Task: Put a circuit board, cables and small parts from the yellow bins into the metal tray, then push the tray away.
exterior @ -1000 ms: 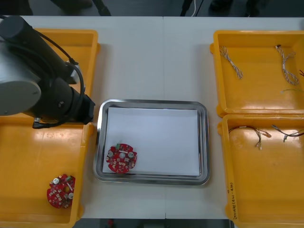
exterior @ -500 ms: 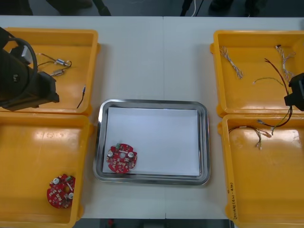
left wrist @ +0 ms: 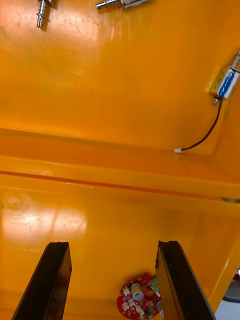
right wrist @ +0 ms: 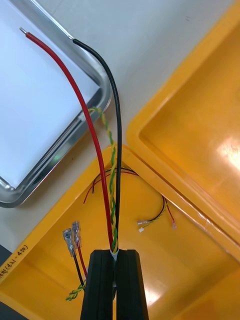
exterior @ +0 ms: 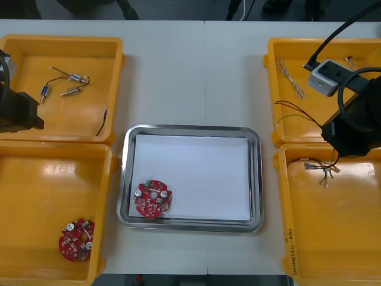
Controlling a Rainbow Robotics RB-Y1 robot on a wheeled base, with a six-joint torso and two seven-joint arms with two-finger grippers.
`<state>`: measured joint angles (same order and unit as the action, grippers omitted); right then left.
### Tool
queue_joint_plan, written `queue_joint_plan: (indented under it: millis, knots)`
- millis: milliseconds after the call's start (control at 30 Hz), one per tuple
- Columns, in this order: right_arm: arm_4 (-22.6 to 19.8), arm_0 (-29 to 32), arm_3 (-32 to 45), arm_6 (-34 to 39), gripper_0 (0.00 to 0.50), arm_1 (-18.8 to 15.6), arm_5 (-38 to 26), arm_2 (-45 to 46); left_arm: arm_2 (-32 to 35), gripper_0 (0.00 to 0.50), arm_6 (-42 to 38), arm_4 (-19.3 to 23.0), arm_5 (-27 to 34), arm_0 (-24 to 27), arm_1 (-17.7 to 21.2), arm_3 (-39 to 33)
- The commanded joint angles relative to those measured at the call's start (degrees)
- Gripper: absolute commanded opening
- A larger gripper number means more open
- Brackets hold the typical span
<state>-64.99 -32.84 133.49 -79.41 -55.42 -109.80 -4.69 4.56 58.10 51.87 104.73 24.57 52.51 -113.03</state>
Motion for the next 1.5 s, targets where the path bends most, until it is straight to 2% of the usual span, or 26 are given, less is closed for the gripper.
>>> queue_joint_plan:
  millis: [33,300,467,567,867,1233,1500]
  knots:
    - [1.62,-5.13,2.03,-4.00,0.000,4.44,-0.20,-5.32,1.51,0.500,9.13,-0.28,-3.39,-0.32,2.59,1.58]
    - [4.70,-9.08,-0.16,-12.62,0.000,11.91,0.02,-12.71,0.10,0.500,19.68,0.86,-6.73,-0.23,2.59,1.67]
    - [6.19,-11.02,-2.19,-18.86,0.000,14.29,0.20,-16.49,-1.13,0.500,24.07,1.30,-10.86,-0.32,2.51,2.46]
    - [8.74,-11.72,-2.36,-22.02,0.000,15.87,0.20,-18.95,-2.09,0.500,25.66,2.53,-14.29,-0.32,2.59,4.22]
    - [15.77,-11.81,-5.97,-23.60,0.000,21.67,-0.20,-27.47,-6.05,0.500,29.70,4.73,-24.40,-0.32,2.59,8.88]
    - [25.09,-11.63,-8.25,-26.24,0.000,24.13,0.29,-37.41,-12.11,0.500,29.96,3.94,-33.36,-0.32,2.59,10.55]
    - [29.66,-8.56,-8.25,-28.26,0.000,24.39,6.09,-42.33,-15.98,0.500,30.14,3.59,-40.04,-0.23,2.59,12.83]
